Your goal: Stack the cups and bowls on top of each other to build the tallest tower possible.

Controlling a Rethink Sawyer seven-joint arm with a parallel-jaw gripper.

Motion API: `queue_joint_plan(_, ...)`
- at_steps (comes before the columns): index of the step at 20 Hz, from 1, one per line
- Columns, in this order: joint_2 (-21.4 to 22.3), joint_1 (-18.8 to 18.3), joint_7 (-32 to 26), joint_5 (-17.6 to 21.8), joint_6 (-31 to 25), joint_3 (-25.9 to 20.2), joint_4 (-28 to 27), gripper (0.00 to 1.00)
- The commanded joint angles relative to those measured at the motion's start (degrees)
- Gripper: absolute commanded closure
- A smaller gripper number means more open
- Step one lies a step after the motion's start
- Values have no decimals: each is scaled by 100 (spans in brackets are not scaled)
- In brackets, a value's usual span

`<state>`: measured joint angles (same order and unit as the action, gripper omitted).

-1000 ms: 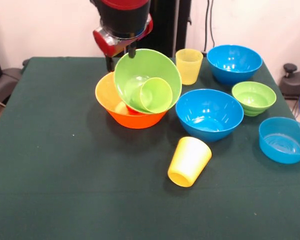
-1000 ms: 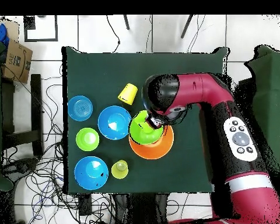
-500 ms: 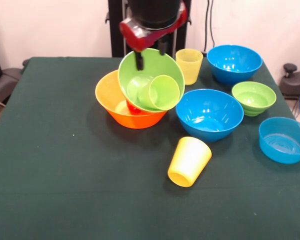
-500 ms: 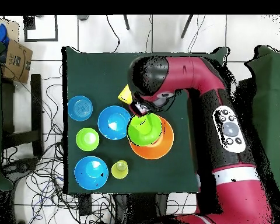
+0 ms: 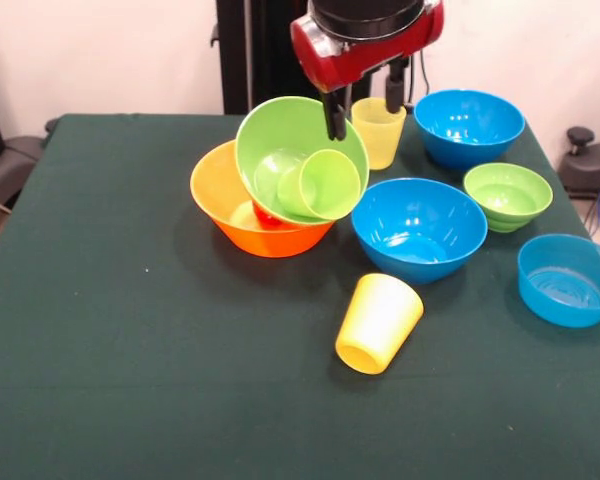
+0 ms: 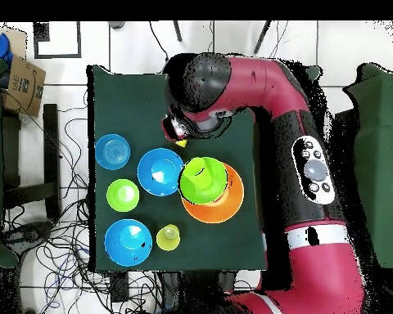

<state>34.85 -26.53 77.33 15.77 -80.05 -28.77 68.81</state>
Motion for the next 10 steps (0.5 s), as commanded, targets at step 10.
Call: queue_joint_plan(10,-28,-165,1461,-510,1259,268,702,0)
